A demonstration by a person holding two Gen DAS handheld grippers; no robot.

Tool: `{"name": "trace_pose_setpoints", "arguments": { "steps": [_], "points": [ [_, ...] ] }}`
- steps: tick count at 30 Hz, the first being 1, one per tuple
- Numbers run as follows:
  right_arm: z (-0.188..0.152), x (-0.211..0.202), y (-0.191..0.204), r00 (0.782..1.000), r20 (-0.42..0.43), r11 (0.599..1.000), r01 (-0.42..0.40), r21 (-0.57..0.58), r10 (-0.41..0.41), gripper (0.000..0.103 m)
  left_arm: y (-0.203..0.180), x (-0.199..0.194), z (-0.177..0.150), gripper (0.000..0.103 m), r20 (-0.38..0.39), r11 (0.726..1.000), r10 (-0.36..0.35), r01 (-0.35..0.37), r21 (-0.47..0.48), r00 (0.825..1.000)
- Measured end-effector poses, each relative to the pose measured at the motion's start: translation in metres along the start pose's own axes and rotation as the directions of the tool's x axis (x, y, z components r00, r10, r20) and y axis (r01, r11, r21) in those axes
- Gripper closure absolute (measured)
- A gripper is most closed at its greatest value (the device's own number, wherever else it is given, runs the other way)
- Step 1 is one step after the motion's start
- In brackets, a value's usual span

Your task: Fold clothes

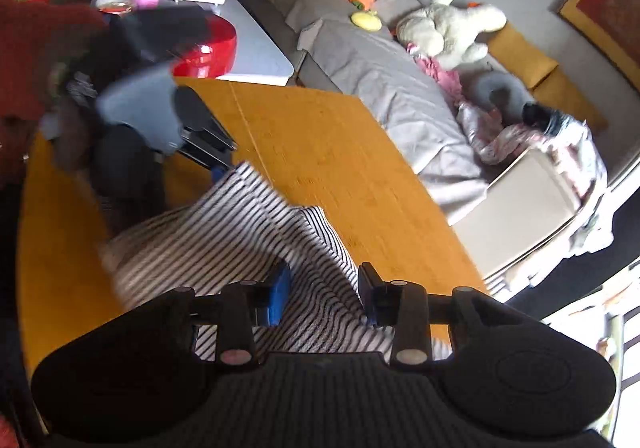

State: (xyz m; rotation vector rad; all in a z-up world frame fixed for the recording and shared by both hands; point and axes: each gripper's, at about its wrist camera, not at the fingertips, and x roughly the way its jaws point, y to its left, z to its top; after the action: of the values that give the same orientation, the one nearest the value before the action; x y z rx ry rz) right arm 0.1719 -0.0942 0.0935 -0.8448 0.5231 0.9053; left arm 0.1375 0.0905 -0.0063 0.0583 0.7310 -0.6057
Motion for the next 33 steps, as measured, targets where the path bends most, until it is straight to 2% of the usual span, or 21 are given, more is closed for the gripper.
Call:
{"name": "trace_pose_setpoints", "arguments": {
  "steps": [3,5,7,11,12,15,18,20,22,25,28,30,33],
  "points": [
    [-0.012,0.037,-0.010,1.000,0.006,0.998,-0.011,0.056,0.010,0.067,0.001,-0.009,0.000,0.023,0.002,1.000,0.018,-0.018,-0.002,1.000],
    [-0.018,0.048,-0.020,1.000,0.012,0.991,0.004,0.137,-0.006,0.067,0.001,-0.020,0.003,0.023,0.015,0.999,0.037,-0.037,0.010,0.999],
    [-0.030,0.050,-0.022,0.999,0.047,0.978,0.001,0.208,-0.011,0.067,0.002,-0.031,0.006,0.022,0.028,0.998,0.057,-0.057,0.022,0.998],
    [-0.045,0.041,-0.020,0.995,0.072,0.958,0.048,0.282,-0.071,0.066,0.007,-0.060,0.020,0.018,0.113,0.998,0.065,-0.065,-0.006,0.992],
    [-0.048,0.039,-0.019,0.993,0.073,0.953,0.064,0.295,-0.089,0.064,0.008,-0.066,0.025,0.018,0.134,0.998,0.059,-0.056,-0.021,0.989],
    [-0.057,0.034,-0.016,0.988,0.065,0.929,0.112,0.353,-0.143,0.064,0.005,-0.075,0.036,0.016,0.177,0.998,-0.026,0.035,-0.046,0.984],
    [-0.058,0.028,-0.015,0.983,0.055,0.914,0.143,0.378,-0.177,0.063,-0.014,-0.062,0.036,0.012,0.134,0.990,-0.139,0.142,-0.014,0.981],
    [-0.060,0.018,-0.015,0.978,0.070,0.911,0.157,0.382,-0.198,0.058,-0.029,-0.045,0.029,0.012,0.074,0.991,-0.134,0.132,0.019,0.988],
    [-0.064,-0.001,-0.015,0.968,0.091,0.894,0.179,0.410,-0.235,0.040,-0.040,-0.030,0.020,0.012,0.026,0.993,-0.114,0.113,0.041,0.993],
    [-0.082,-0.038,-0.017,0.951,0.145,0.835,0.159,0.527,-0.273,0.027,-0.043,-0.019,0.009,0.012,-0.005,0.990,-0.136,0.136,0.027,0.991],
    [-0.108,-0.062,-0.014,0.948,0.180,0.781,0.100,0.616,-0.264,0.021,-0.046,-0.014,0.005,0.015,-0.009,0.986,-0.159,0.159,0.047,0.987],
    [-0.124,-0.067,-0.011,0.951,0.187,0.748,0.064,0.660,-0.246,0.020,-0.049,-0.008,0.005,0.019,-0.019,0.982,-0.179,0.180,0.058,0.984],
    [-0.141,-0.068,-0.010,0.949,0.196,0.674,0.023,0.739,-0.248,0.020,-0.055,0.001,0.003,0.021,-0.029,0.982,-0.172,0.173,0.074,0.985]
  ]
}}
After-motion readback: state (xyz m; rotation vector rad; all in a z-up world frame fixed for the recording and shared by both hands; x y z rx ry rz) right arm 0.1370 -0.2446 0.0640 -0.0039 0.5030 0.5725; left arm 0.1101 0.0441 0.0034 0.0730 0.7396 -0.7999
